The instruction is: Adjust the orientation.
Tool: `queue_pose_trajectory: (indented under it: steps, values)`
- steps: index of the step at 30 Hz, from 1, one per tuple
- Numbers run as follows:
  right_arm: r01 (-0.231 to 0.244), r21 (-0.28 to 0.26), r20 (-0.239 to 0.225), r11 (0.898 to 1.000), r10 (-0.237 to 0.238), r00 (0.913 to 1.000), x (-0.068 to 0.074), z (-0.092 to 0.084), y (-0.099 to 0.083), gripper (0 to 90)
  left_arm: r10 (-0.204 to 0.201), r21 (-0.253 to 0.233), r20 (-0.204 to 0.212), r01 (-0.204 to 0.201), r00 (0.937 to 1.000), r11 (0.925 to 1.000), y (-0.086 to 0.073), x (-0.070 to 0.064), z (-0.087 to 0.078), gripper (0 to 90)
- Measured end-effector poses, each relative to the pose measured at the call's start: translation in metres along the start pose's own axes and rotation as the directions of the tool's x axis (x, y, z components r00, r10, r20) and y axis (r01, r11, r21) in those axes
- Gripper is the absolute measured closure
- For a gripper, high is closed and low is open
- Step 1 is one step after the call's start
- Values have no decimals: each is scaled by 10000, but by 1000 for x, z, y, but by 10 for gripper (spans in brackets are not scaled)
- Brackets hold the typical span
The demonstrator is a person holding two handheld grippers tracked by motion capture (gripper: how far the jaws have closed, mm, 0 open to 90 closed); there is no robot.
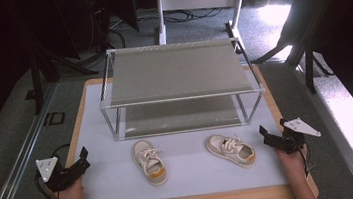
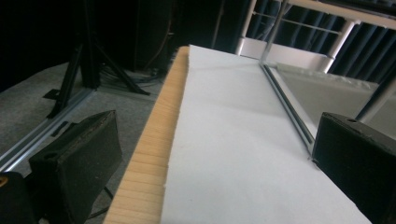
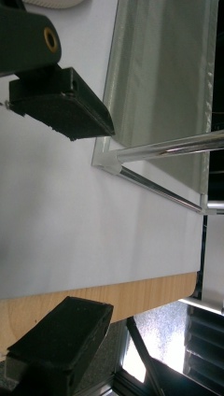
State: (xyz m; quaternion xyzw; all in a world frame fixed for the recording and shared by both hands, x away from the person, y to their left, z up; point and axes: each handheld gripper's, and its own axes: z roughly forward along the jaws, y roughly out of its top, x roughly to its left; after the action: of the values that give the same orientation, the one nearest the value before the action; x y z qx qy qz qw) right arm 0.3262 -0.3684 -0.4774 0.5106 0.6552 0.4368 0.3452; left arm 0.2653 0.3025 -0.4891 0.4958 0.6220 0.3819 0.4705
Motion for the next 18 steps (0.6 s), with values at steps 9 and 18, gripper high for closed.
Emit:
queue_pose_trajectory:
  steps: [9, 18]
  values:
    - [46, -6, -29, 10000, -46, 10000, 0, 0, 0, 126, -274, 537, 1116, 215, 9934, 9983, 4, 7, 3, 14]
    - [23, -56, 26, 10000, -22, 10000, 1, -1, 0, 127, -77, 964, 3363, -263, 9417, 9950, 7, 13, 6, 13]
